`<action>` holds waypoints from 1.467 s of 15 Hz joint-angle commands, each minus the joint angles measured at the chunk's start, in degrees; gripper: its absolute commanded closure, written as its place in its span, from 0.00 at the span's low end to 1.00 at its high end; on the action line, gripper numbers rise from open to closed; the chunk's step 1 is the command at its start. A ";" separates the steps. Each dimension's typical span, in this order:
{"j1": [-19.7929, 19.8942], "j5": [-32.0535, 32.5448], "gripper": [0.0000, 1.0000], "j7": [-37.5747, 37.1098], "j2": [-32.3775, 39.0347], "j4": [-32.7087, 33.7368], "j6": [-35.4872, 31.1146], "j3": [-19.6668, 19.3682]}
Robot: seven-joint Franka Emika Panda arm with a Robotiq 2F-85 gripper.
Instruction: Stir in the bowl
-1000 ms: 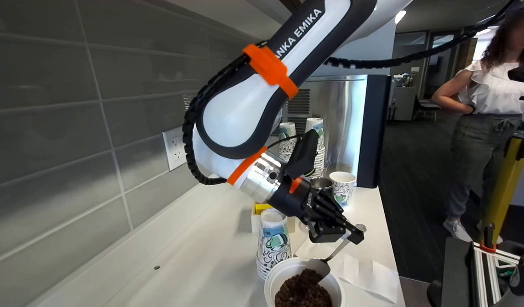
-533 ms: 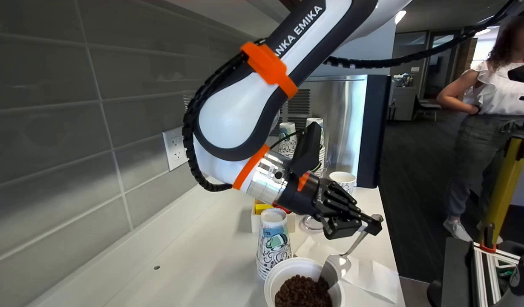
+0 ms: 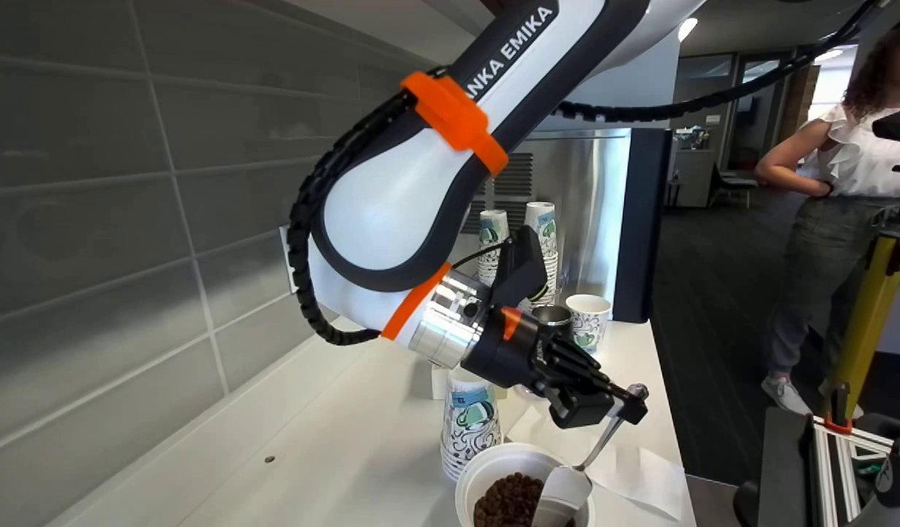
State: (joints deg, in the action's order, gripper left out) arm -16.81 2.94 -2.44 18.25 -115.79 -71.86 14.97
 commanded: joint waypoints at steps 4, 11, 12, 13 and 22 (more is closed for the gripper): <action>0.36 0.60 0.99 2.75 -2.31 0.20 -8.41 -0.39; -0.50 4.59 0.99 -6.68 -0.81 0.58 -5.99 -2.03; -0.57 5.01 0.99 -7.54 -0.61 0.69 -5.14 -2.11; -0.56 5.16 0.99 -7.93 -0.41 0.81 -4.23 -2.12; -0.46 5.34 0.99 -1.67 0.31 1.60 3.78 -0.75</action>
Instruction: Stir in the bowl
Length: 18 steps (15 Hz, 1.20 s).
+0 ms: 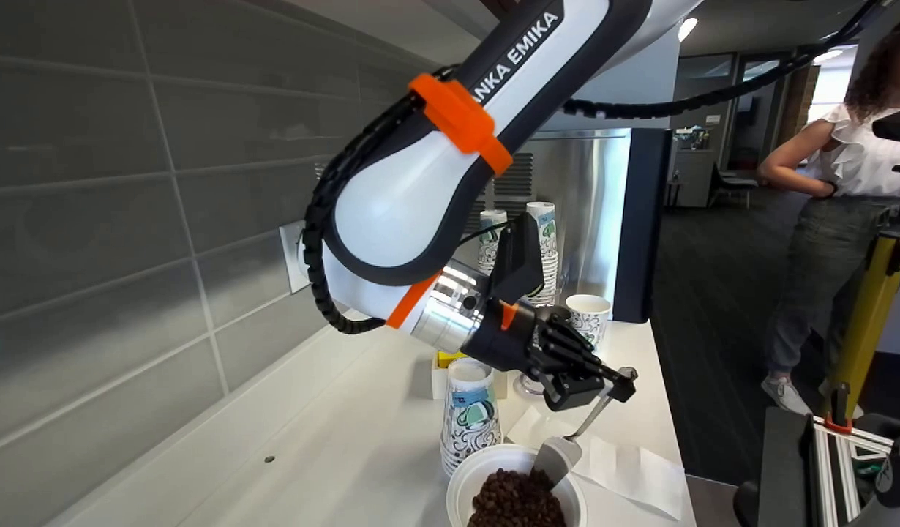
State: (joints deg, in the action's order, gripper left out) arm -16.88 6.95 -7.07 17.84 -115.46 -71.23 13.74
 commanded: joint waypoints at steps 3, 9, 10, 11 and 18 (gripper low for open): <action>-0.48 1.63 0.99 7.19 1.35 1.69 3.50 1.28; 0.06 0.93 0.99 13.62 0.58 1.49 -0.51 2.26; 0.21 0.60 0.99 13.87 0.18 1.39 -1.84 2.19; 0.36 0.41 0.99 13.94 -0.25 1.30 -3.33 2.05; -0.30 2.38 0.99 6.57 0.15 1.43 -5.75 0.32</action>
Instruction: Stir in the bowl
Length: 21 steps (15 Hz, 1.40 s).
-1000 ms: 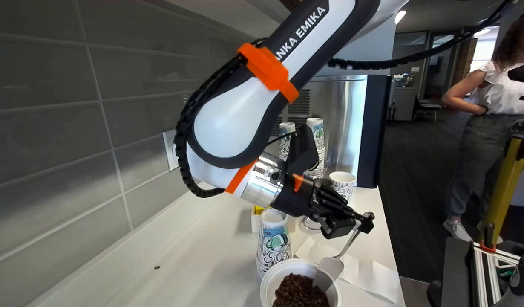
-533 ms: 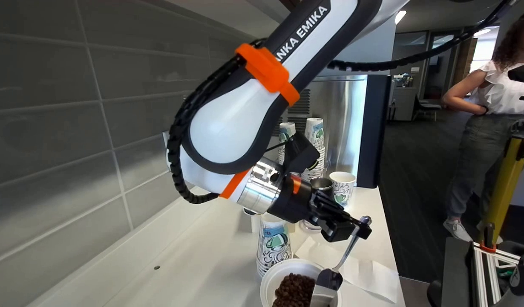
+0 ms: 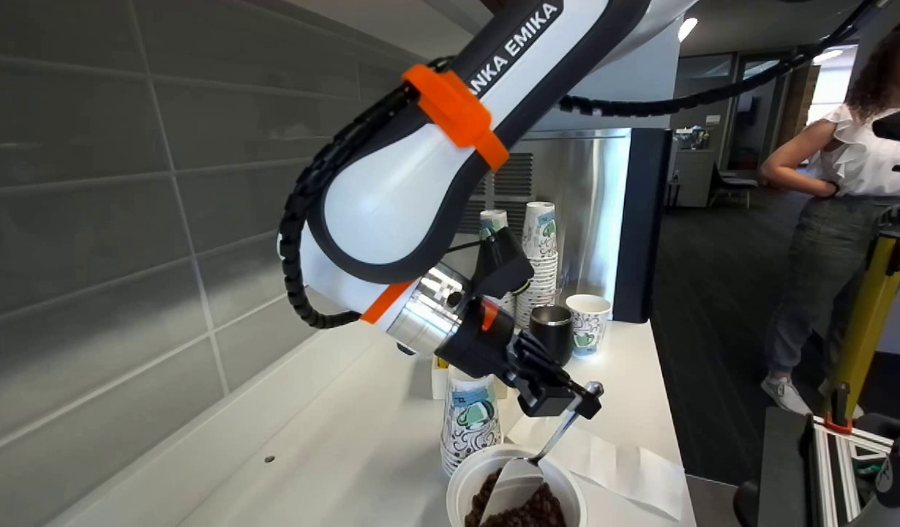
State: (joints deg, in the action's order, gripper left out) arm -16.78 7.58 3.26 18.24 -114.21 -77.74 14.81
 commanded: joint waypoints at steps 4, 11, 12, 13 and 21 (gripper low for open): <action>-0.84 4.10 0.99 -9.41 -0.66 -0.26 2.89 -1.39; -1.38 4.44 0.99 -8.39 1.36 0.56 11.43 -0.39; -1.46 4.49 0.99 -7.71 1.74 0.65 12.16 -0.16; -1.54 4.51 0.99 -7.22 2.05 0.73 12.68 0.03; -0.82 2.66 0.99 -0.70 1.24 0.28 5.56 1.23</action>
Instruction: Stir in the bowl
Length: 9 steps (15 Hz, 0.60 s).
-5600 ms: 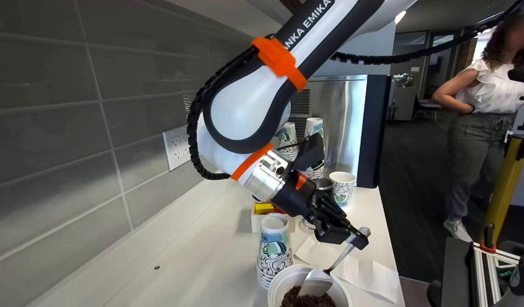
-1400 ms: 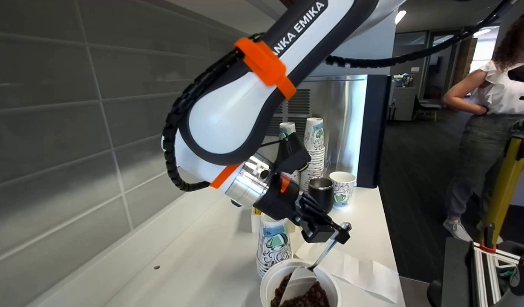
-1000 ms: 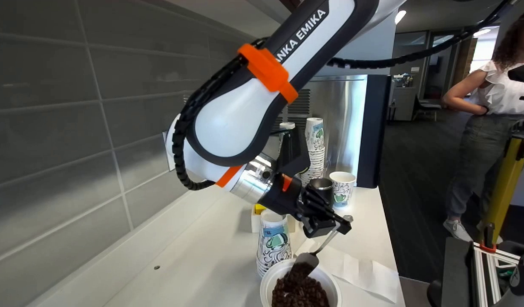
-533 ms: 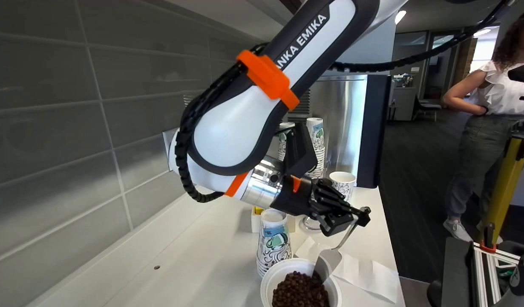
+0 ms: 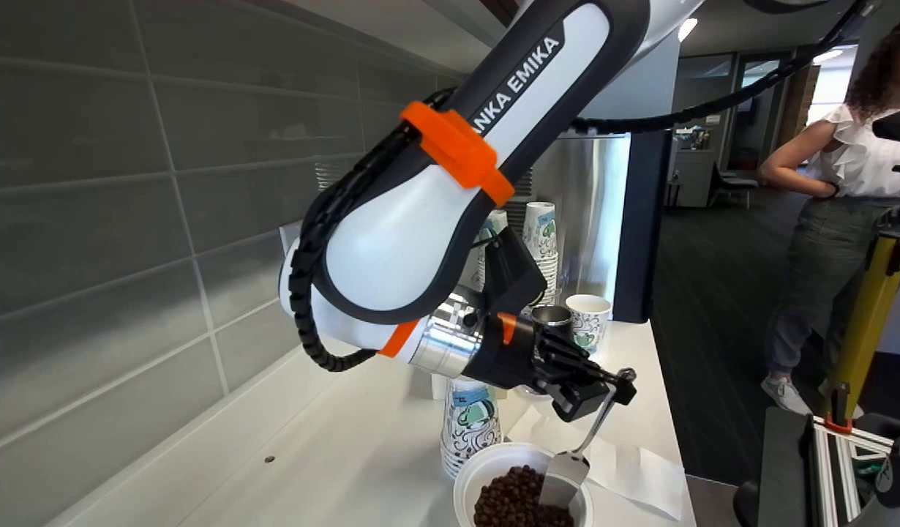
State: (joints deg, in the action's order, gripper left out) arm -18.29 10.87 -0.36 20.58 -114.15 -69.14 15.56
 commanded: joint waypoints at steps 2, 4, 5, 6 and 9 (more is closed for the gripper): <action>1.01 -1.36 0.99 3.76 -1.88 -0.22 -6.26 0.33; 1.21 -1.56 0.99 3.54 -2.50 -0.41 -8.07 0.05; 1.22 -1.46 0.99 2.89 -2.67 -0.52 -8.96 -0.13; 1.14 -1.20 0.99 2.10 -2.72 -0.63 -9.28 -0.33; 0.74 -0.12 0.99 -0.90 -2.60 -0.66 -8.05 -1.07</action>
State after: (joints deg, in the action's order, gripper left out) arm -17.54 10.51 1.18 19.27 -114.00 -77.47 15.01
